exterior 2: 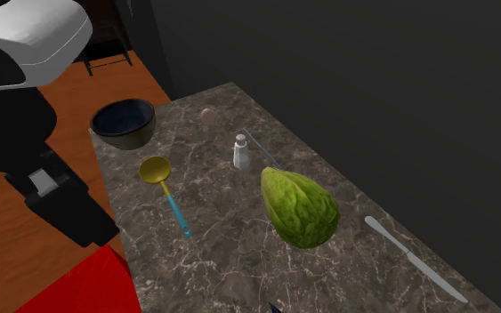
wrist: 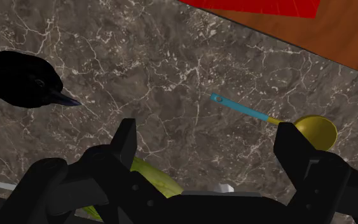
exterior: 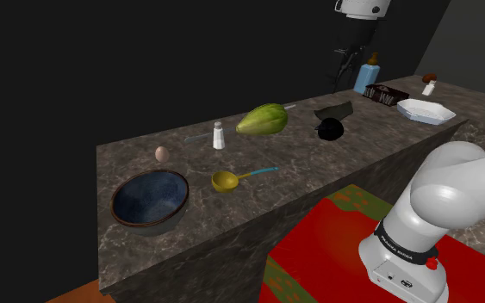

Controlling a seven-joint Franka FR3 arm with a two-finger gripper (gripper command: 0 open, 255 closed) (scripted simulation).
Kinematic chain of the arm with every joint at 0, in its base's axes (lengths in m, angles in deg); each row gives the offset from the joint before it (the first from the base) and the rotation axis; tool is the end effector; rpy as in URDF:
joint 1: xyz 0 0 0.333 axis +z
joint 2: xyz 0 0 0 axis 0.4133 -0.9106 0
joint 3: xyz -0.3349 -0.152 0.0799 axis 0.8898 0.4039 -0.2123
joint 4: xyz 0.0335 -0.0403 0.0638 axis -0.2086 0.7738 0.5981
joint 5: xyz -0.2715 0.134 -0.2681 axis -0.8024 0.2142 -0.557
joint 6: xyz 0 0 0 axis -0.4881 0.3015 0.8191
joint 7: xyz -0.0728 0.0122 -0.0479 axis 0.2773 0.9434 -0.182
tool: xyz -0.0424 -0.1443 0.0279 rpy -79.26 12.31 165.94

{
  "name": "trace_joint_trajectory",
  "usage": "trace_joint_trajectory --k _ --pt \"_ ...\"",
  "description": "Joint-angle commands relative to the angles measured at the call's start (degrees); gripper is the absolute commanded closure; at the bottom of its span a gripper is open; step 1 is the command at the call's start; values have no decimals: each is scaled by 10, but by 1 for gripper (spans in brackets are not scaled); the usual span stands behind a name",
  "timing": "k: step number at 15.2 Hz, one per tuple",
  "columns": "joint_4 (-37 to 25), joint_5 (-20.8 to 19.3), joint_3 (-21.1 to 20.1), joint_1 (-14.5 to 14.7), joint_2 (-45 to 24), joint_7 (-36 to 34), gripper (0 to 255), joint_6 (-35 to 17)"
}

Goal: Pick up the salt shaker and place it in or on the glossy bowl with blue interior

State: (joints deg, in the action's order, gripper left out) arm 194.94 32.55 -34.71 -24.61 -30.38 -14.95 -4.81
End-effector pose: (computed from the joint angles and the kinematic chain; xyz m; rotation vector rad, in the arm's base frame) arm 0.2647 -0.0255 0.5934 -3.1354 -0.1043 -0.0535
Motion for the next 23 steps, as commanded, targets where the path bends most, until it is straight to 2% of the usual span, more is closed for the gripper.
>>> trace_joint_trajectory --k 1,12,23 --pt "0 0 0 0 0 0 0 0" --pt "-88 9 -40 21 -239 -36 0 -124" --pt "-265 -10 -70 37 -492 -74 0 -172"
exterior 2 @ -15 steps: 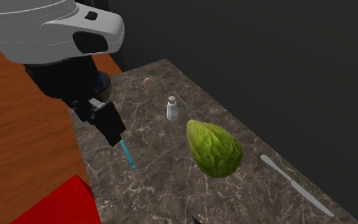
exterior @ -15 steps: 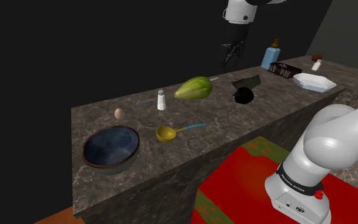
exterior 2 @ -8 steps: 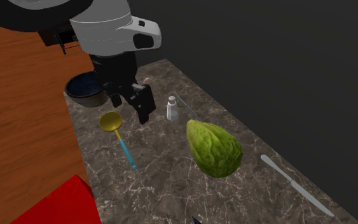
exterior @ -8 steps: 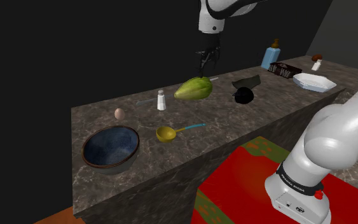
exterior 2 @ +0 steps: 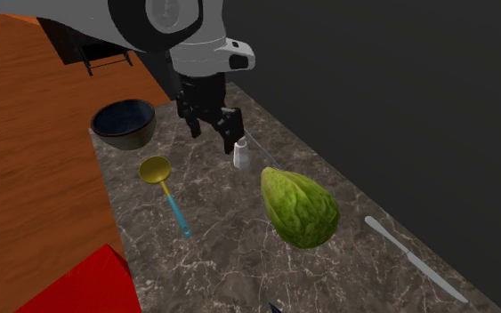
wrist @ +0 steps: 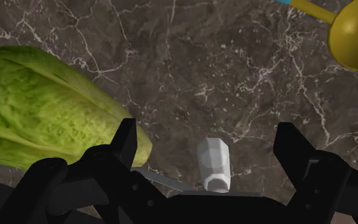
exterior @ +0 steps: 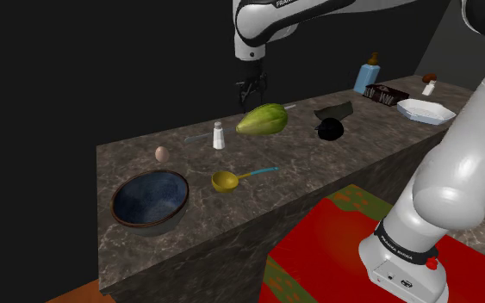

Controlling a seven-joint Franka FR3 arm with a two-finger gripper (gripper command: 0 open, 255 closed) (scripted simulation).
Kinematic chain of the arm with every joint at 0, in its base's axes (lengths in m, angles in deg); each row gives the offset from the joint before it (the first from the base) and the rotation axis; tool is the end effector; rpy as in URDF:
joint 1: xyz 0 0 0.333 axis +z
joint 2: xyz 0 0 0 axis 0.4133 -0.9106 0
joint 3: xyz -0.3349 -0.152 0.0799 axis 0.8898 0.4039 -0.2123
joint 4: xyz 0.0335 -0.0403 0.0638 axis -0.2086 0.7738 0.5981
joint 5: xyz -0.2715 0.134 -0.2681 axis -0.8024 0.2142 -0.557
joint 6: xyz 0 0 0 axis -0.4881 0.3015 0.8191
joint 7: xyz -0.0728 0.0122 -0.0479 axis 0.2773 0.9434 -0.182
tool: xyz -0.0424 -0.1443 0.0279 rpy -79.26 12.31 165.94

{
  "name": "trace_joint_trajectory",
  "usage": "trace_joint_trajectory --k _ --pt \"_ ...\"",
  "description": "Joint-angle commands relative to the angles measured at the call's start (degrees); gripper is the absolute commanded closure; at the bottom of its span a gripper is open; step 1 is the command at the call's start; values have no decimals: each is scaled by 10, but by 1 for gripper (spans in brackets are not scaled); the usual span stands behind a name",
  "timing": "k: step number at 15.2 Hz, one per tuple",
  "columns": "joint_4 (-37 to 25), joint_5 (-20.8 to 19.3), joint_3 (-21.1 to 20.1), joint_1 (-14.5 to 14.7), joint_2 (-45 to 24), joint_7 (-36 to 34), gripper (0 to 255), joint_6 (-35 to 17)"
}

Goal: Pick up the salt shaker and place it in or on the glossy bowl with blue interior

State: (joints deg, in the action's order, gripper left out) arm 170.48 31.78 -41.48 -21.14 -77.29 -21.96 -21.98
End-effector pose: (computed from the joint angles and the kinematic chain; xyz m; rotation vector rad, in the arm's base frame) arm 0.5547 0.0628 0.4901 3.0870 0.1883 -0.0844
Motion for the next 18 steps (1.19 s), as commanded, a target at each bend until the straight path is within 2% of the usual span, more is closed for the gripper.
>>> trace_joint_trajectory --k 1,11,18 --pt "-41 -6 -4 4 -47 -8 0 0" --pt "-302 -35 -11 33 -293 -31 0 42" --pt "-256 -37 -10 30 -298 -32 0 -9"
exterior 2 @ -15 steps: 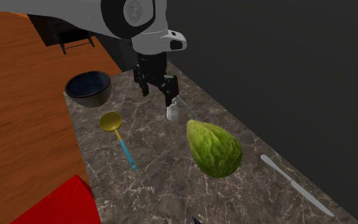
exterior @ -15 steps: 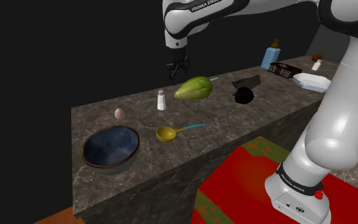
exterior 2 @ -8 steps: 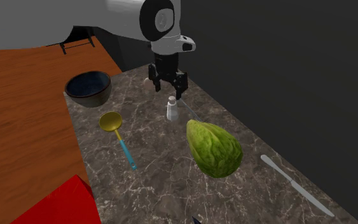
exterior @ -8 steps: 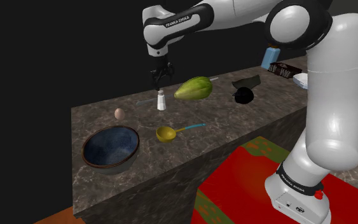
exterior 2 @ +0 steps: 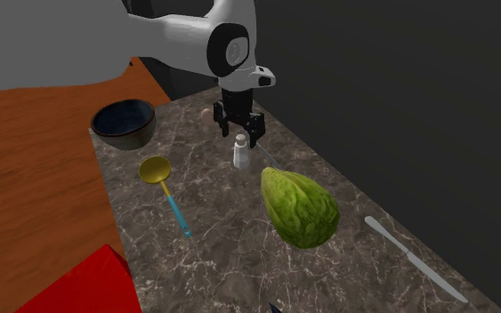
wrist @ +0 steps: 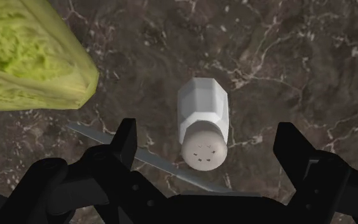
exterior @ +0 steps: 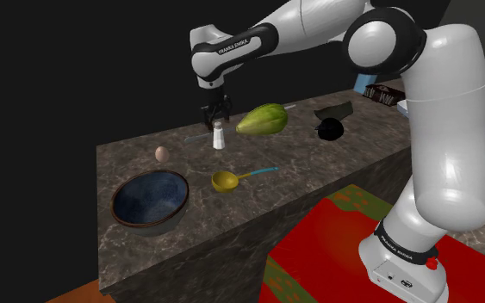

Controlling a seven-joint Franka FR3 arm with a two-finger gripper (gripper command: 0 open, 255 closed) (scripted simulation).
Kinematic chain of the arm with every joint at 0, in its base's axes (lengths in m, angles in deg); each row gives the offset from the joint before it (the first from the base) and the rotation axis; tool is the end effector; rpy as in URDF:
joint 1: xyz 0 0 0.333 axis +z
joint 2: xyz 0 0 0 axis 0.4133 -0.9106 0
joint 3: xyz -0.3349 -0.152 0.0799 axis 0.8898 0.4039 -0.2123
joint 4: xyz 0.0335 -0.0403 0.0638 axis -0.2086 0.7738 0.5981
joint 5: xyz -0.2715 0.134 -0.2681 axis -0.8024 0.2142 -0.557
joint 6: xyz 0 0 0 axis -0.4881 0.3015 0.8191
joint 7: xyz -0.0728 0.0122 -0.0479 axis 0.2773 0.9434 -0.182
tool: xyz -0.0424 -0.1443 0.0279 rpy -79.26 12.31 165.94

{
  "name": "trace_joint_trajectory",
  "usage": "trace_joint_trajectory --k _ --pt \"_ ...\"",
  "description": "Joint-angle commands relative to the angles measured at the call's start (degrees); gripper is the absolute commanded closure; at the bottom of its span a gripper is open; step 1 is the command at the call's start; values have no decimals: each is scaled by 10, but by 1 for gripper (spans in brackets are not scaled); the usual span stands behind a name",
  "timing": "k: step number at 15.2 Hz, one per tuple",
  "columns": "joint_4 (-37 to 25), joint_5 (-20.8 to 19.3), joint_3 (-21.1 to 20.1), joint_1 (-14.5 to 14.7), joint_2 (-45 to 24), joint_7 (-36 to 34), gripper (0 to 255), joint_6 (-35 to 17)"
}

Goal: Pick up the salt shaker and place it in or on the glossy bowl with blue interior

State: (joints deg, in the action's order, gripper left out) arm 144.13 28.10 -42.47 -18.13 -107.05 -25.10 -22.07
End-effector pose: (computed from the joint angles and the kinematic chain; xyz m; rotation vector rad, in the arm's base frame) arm 0.7122 0.1158 0.3739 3.0522 0.2334 -0.1601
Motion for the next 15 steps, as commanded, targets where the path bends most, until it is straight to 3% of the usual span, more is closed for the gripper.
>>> trace_joint_trajectory --k 1,8,9,15 --pt "11 -1 0 0 -1 -1 0 -12" --pt "11 -1 0 0 -1 -1 0 -12" --pt "11 -1 0 0 -1 -1 255 -12" --pt "11 -1 0 0 -2 -1 255 -12"
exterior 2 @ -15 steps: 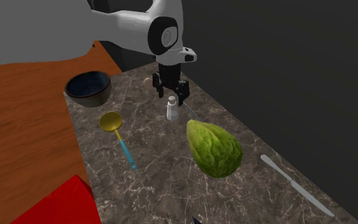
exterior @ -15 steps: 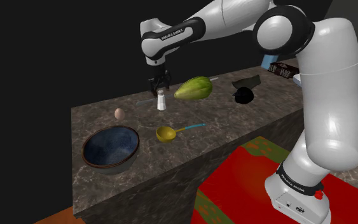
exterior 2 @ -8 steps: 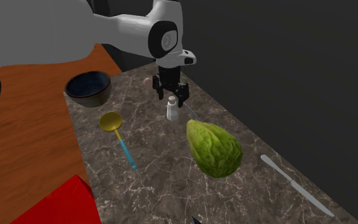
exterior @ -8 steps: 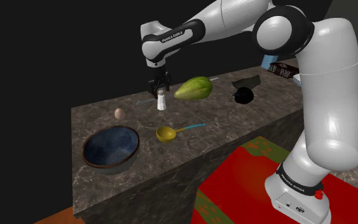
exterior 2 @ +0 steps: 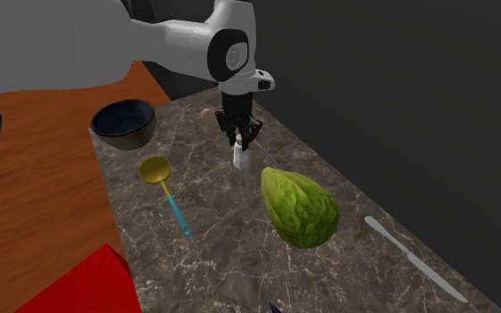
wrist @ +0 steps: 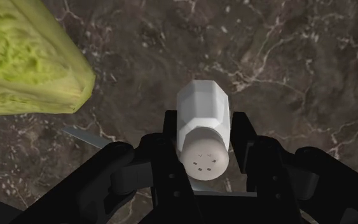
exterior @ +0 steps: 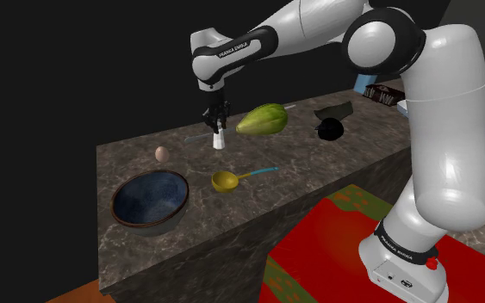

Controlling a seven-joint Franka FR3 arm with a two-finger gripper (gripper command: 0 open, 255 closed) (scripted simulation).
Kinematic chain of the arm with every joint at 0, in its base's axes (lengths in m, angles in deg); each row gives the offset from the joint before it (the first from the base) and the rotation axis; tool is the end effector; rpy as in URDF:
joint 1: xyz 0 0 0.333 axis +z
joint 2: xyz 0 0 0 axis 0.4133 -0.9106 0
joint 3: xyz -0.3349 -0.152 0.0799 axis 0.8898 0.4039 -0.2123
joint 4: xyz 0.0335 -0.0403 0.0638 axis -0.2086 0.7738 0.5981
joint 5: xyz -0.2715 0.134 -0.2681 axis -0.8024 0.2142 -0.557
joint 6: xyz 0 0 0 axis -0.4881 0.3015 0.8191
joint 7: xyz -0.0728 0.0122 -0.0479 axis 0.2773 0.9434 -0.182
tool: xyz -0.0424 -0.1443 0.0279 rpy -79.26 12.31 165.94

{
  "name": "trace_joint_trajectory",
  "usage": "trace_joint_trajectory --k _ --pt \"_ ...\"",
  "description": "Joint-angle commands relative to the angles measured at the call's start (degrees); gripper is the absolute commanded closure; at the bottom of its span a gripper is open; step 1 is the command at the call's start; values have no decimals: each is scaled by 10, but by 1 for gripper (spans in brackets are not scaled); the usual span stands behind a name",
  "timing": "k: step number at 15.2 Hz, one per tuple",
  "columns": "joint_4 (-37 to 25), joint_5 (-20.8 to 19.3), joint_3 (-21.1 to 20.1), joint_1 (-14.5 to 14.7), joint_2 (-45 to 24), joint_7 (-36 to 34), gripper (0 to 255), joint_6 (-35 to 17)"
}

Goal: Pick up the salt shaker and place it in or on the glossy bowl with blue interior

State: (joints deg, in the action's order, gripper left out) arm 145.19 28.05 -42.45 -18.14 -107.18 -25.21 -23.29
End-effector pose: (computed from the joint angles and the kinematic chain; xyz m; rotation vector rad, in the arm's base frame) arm 0.7111 0.1157 0.3652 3.0522 0.2334 -0.1592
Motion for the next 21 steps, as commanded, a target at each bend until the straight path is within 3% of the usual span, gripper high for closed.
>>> trace_joint_trajectory --k 1,21 --pt "0 0 0 0 0 0 255 0" --pt "-101 5 -2 2 24 10 255 125"
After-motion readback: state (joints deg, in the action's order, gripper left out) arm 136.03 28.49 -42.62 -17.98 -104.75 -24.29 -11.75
